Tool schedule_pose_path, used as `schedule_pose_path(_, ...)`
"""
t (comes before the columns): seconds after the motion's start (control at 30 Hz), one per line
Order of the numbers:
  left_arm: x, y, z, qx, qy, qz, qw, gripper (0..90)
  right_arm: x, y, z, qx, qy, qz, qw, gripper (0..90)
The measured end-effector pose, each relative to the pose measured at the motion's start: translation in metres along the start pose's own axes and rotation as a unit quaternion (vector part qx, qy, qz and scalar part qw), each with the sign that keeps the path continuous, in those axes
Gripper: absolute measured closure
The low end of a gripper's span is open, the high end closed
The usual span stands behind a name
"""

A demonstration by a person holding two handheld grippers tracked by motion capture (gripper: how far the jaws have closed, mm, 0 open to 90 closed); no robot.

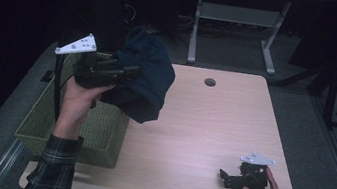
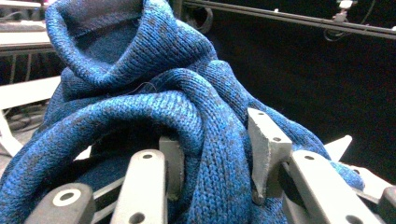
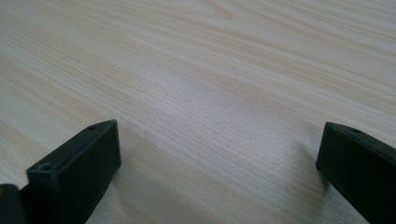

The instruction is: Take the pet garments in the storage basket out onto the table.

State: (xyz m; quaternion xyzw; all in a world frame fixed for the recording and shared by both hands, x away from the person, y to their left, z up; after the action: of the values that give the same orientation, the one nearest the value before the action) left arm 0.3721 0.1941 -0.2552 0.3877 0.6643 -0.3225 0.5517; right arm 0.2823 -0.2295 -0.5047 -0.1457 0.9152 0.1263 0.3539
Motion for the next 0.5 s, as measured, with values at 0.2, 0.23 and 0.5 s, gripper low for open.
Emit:
schedule_pose_path(0.2,-0.001,-0.005,0.019,0.018,0.005,0.001,0.9998,61.8,0.0,0.0,0.0,0.0,0.0,0.0,1.0,0.0)
schedule_pose_path(0.23,-0.001,-0.006,0.022,0.02,0.008,0.002,0.9998,61.8,0.0,0.0,0.0,0.0,0.0,0.0,1.0,0.0)
schedule_pose_path(0.5,0.004,-0.014,0.055,0.039,0.021,0.003,0.999,61.8,0.0,0.0,0.0,0.0,0.0,0.001,1.0,0.0)
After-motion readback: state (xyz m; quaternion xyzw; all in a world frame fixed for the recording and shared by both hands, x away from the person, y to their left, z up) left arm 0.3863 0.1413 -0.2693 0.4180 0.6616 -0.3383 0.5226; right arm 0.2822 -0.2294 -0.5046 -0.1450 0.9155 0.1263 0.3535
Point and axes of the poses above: each handheld gripper's, and its own axes: z roughly forward along the jaws, x roughly out of its underside, y roughly to its left, the point moved 3 cm from there along z, roughly forward along the jaws, and after that the axes turned 8 degrees about z, right-handed, at the moved point
